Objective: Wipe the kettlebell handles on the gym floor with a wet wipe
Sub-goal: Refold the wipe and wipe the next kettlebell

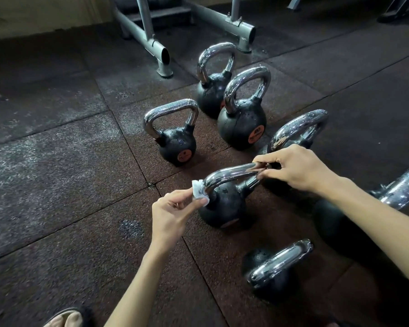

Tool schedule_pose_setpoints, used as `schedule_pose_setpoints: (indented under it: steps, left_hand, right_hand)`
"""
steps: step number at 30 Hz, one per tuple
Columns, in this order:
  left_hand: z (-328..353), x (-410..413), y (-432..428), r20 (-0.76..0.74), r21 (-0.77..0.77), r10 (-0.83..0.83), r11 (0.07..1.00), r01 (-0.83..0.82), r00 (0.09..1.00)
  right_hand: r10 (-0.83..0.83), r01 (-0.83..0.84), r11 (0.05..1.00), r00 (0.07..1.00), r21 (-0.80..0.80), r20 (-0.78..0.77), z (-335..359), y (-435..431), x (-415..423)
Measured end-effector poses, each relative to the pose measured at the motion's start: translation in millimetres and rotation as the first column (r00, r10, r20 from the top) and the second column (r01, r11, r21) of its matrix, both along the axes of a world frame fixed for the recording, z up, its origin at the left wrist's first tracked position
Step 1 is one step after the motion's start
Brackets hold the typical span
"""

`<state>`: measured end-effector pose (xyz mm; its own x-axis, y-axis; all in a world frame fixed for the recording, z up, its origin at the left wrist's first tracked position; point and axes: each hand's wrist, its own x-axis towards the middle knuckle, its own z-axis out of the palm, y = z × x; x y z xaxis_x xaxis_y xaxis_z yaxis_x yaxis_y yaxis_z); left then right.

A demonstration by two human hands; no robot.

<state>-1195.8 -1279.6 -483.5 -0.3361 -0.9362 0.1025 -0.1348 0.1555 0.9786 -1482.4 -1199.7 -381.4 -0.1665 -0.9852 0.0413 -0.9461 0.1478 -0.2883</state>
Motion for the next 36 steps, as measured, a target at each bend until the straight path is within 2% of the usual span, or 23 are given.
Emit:
schedule_pose_setpoints:
  steps: [6,10,14,16,18,22,24,26,28,29,31,33,36]
  left_hand:
    - [-4.0,-15.3,22.8,0.002,0.086,0.244,0.966,-0.243,0.970]
    - [5.4,-26.5,33.3,0.033,0.126,0.505,0.854,-0.505,0.863]
    - [10.2,-29.0,34.3,0.055,0.162,0.638,0.753,-0.637,0.768]
    - [15.5,-25.5,31.5,0.036,0.110,0.670,0.735,-0.669,0.741]
    - [22.1,-25.2,28.1,0.054,-0.032,0.674,0.739,-0.673,0.737]
    - [21.2,-24.3,25.1,0.119,-0.424,0.605,0.748,-0.511,0.787]
    - [17.2,-17.3,25.3,0.111,-0.489,0.584,0.737,-0.467,0.804]
    - [20.4,-11.0,24.2,0.124,-0.484,0.573,0.748,-0.454,0.810]
    - [36.3,-9.5,22.4,0.162,-0.403,0.552,0.794,-0.456,0.818]
    - [48.4,-10.4,20.8,0.173,-0.293,0.494,0.852,-0.434,0.852]
    - [72.5,-15.1,18.5,0.064,0.002,0.233,0.972,-0.234,0.970]
    - [92.7,-19.1,19.1,0.007,0.125,-0.004,0.992,0.003,1.000]
    - [108.1,-21.6,11.9,-0.001,0.222,-0.148,0.964,0.145,0.989]
  right_hand:
    - [-0.040,0.041,0.999,0.998,-0.021,0.056,-2.4,-7.5,9.5]
    - [-0.040,0.043,0.997,0.998,-0.060,0.050,-3.5,-13.7,24.2]
    - [-0.001,0.003,0.996,1.000,-0.093,0.023,-2.9,-23.2,43.1]
    - [0.008,-0.007,0.995,1.000,-0.100,0.017,-1.7,-23.4,47.0]
    - [-0.013,0.017,0.994,0.999,-0.104,0.044,-2.3,-19.5,44.4]
    - [-0.062,0.086,0.987,0.983,-0.138,0.171,-5.5,-11.7,40.4]
    - [-0.057,0.080,0.987,0.984,-0.137,0.168,-5.0,-11.9,44.6]
    - [-0.048,0.068,0.988,0.989,-0.139,0.140,-6.0,-13.5,47.3]
    - [-0.036,0.055,0.984,0.993,-0.167,0.110,-6.8,-11.2,48.4]
    - [-0.009,0.030,0.977,0.995,-0.212,0.096,-8.0,-8.8,48.2]
    - [0.075,-0.030,0.954,0.987,-0.297,0.141,-7.9,-1.4,50.6]
    - [0.163,-0.050,0.941,0.935,-0.336,0.316,-1.4,4.7,57.3]
    - [0.197,-0.031,0.957,0.800,-0.288,0.567,8.7,7.3,64.8]
